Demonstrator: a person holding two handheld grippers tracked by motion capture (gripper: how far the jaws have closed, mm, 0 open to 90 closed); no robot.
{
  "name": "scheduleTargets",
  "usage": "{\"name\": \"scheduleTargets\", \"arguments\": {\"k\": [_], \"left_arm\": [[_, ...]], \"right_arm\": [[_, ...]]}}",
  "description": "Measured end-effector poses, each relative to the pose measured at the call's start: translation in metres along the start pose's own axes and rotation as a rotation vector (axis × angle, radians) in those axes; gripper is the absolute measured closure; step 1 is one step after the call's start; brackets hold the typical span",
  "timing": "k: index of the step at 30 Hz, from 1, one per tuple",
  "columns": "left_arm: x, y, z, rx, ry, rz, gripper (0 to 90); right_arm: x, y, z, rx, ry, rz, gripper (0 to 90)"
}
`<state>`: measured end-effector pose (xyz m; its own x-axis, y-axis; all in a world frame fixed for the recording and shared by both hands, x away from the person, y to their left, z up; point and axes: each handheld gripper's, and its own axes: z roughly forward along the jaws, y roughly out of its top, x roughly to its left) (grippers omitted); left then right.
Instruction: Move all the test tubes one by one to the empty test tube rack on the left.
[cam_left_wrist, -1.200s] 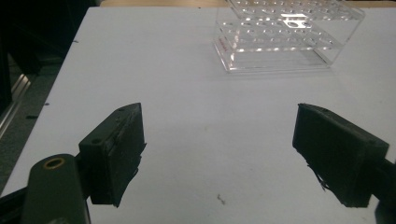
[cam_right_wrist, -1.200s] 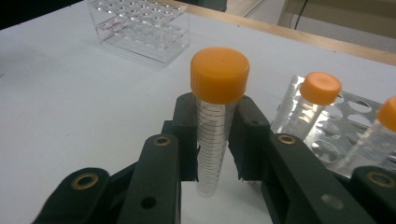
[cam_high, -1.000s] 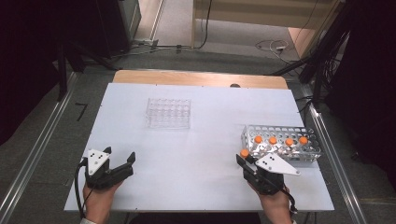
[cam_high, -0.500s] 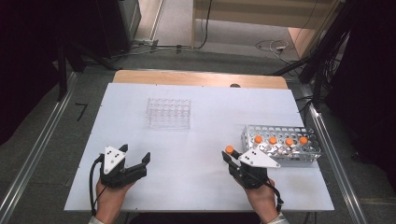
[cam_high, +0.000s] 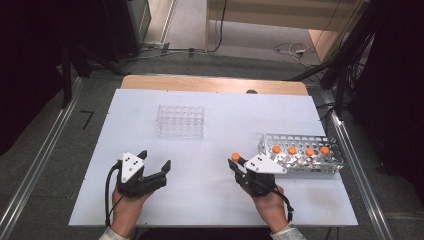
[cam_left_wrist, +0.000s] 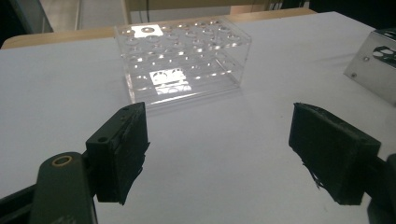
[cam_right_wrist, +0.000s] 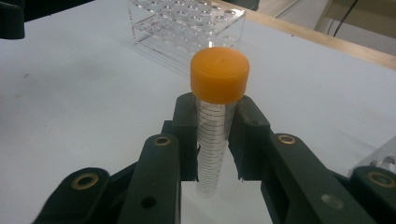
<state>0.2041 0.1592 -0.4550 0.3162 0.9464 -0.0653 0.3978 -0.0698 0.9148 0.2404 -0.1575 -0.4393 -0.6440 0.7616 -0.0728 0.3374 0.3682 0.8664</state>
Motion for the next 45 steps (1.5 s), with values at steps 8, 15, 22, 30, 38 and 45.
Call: {"name": "scheduleTargets", "arguments": {"k": [8,15,22,30,38,45], "left_arm": [[-0.01,0.008,0.005,0.006,-0.035,0.008,20.3],[-0.017,0.014,0.007,0.001,-0.08,0.008,24.5],[-0.027,0.025,0.008,-0.021,-0.126,0.002,25.5],[-0.041,0.039,0.013,-0.035,-0.224,-0.01,31.6],[-0.061,0.049,0.028,-0.014,-0.291,0.042,45.0],[-0.063,0.048,0.037,-0.001,-0.311,0.042,55.9]], "right_arm": [[0.005,0.005,0.011,0.006,0.016,-0.011,71.4],[0.008,0.008,0.019,0.008,0.021,-0.01,71.4],[0.014,0.013,0.029,0.007,0.03,-0.016,71.4],[0.022,0.018,0.039,0.007,0.046,-0.024,71.4],[0.035,0.026,0.047,0.004,0.084,-0.045,71.4],[0.042,0.028,0.05,-0.001,0.102,-0.051,71.4]]}}
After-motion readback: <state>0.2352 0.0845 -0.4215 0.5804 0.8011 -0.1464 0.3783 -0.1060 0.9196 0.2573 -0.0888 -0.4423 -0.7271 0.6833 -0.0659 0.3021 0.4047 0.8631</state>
